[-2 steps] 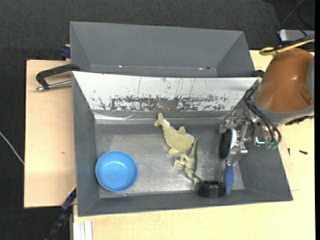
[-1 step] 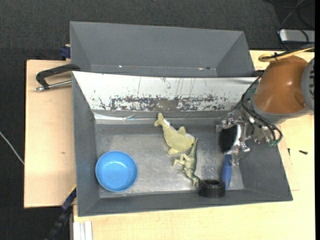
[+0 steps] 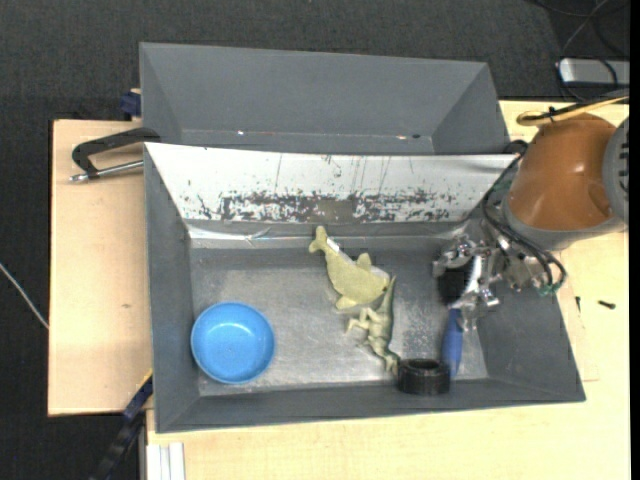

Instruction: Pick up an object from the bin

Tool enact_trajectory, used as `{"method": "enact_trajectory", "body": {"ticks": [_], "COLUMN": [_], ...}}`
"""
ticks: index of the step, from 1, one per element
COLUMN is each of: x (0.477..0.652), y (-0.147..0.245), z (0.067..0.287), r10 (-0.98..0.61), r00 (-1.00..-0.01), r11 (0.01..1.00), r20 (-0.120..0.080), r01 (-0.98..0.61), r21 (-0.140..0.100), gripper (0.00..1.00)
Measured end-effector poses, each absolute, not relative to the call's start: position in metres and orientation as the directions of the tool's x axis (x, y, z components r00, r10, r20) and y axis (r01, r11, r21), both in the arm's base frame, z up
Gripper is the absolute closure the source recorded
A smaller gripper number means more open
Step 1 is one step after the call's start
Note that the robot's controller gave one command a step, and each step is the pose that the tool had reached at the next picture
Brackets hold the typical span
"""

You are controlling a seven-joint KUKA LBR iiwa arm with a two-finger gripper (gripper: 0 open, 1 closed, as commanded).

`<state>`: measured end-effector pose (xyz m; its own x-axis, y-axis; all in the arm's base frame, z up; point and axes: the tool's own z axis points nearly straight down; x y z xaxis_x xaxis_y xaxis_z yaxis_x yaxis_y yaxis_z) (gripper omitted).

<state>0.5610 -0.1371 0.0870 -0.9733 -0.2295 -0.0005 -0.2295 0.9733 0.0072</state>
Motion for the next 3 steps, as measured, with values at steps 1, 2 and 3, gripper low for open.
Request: {"method": "enact_trajectory", "body": {"ticks": [1,2,3], "x": [0.520,0.520,0.553], "y": [-0.053,-0.057,0.006], "z": [0.096,0.095,0.075], "r10": [-0.092,-0.088,-0.179], "r00": [-0.996,-0.996,-0.984], "r11": [0.996,0.996,0.984], "r20": [0.000,-0.001,-0.007], "r01": [-0.092,-0.088,-0.179], "r21": [0.005,0.001,0.001], "gripper": [1.00,0.00,0.00]}}
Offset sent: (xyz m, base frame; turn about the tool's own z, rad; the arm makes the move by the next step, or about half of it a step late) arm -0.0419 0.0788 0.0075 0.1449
